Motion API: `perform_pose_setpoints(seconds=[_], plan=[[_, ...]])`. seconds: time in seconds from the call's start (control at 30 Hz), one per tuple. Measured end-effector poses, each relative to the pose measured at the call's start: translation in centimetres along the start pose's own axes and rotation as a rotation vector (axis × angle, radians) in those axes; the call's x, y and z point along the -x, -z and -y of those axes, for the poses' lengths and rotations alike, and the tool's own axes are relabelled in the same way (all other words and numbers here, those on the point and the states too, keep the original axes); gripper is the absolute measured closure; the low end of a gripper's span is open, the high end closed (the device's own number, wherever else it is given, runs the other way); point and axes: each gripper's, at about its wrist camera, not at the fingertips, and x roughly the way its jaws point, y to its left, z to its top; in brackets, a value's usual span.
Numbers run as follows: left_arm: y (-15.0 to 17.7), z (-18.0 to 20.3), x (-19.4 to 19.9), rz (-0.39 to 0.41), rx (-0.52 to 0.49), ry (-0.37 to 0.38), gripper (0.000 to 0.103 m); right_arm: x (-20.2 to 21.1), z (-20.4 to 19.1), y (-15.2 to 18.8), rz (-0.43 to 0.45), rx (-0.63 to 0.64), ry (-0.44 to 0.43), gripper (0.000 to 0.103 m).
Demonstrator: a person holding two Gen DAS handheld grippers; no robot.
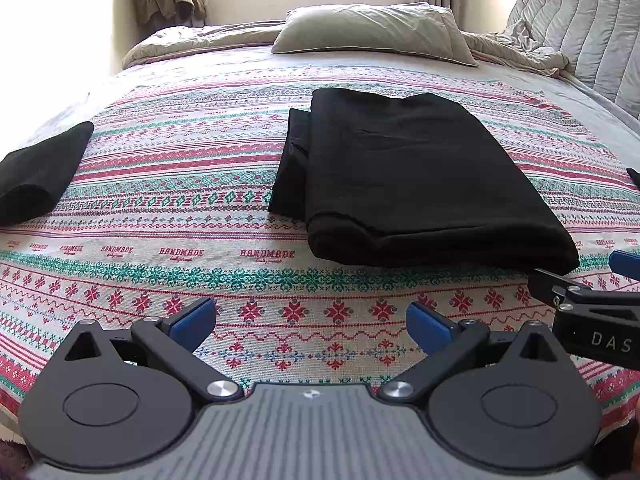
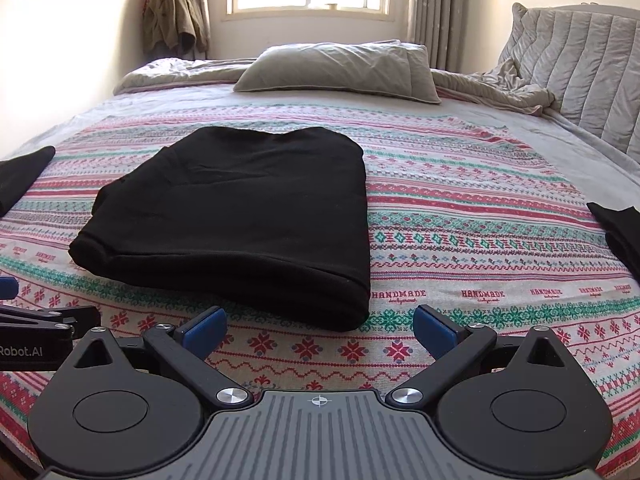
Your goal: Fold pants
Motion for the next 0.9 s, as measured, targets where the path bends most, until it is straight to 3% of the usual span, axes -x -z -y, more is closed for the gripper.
perform_pose_setpoints(seconds=[0.9], plan=[[0.12,0.16,0.02,-0.001,-0.003,0.005,0.0,-0.11,0.01,0.12,-0.004,0.006,-0.002,0.002]])
